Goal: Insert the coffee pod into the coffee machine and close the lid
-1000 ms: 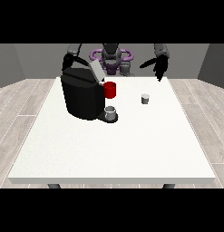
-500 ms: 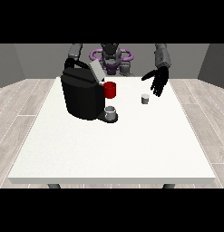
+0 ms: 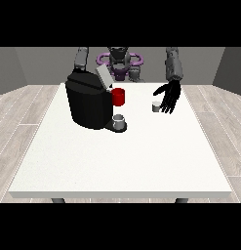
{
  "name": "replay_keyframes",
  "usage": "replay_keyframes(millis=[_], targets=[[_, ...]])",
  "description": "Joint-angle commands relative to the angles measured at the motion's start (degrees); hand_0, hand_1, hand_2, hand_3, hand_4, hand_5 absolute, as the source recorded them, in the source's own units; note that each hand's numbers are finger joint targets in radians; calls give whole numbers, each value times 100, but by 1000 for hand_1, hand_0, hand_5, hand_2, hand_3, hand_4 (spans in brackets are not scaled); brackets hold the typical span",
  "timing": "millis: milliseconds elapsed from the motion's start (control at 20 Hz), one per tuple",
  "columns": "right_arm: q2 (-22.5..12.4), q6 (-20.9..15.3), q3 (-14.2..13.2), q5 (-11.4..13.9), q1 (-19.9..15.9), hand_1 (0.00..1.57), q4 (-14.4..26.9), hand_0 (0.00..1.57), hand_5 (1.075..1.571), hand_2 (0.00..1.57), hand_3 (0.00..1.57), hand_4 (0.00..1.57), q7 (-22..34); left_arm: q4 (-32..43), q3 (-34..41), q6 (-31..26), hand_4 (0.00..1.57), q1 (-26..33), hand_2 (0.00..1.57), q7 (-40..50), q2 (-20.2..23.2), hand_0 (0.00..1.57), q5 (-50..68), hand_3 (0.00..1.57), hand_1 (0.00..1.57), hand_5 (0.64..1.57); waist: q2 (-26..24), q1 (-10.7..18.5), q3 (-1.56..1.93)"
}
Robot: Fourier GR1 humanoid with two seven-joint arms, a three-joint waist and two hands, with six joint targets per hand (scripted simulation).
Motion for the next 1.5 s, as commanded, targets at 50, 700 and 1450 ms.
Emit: replay_keyframes(millis=[50, 700, 1450], targets=[[-17, 11, -89, -11, -55, 0, 455, 0, 1571, 0, 0, 0, -78, 274, -219, 414, 0, -150, 967, 50, -370, 946, -499, 665, 946, 1571, -291, 158, 2], [-161, 188, -199, -301, -248, 0, 508, 0, 1571, 0, 0, 0, -298, 1147, -790, 1027, 335, -387, 1036, -491, 55, 912, -1894, 891, 912, 1571, 170, -103, 2], [-170, -301, -134, 131, 24, 0, 1078, 0, 1571, 0, 0, 0, -139, 1488, -622, 575, 482, -931, 1368, -563, -660, 1369, -1963, 1298, 1369, 1571, -566, 122, 2]])
